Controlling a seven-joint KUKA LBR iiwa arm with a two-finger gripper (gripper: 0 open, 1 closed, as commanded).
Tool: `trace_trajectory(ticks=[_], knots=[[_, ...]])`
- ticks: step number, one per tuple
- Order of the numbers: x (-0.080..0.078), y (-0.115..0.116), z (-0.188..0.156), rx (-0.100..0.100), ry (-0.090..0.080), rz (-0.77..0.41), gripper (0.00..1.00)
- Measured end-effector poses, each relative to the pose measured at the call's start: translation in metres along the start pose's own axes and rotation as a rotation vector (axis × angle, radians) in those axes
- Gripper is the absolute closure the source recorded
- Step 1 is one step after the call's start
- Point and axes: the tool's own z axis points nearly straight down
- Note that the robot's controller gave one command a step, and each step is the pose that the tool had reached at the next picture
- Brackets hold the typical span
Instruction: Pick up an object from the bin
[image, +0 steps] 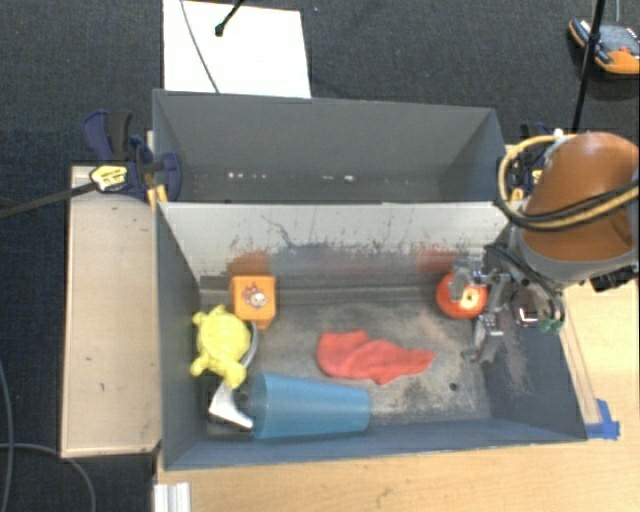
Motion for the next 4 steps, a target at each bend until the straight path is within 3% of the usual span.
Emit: trace_trajectory(ticks=[1, 2, 3, 4], knots=[[0.000, 0.000, 0.000, 0.000, 0.000, 0.000, 0.00], [0.022, 0.010, 0.029, 0.001, -0.006, 0.059, 0.00], [0.004, 0.023, 0.075, 0.000, -0.002, 0.110, 0.00], [-0.008, 0.047, 0.118, -0.001, 0.001, 0.215, 1.00]])
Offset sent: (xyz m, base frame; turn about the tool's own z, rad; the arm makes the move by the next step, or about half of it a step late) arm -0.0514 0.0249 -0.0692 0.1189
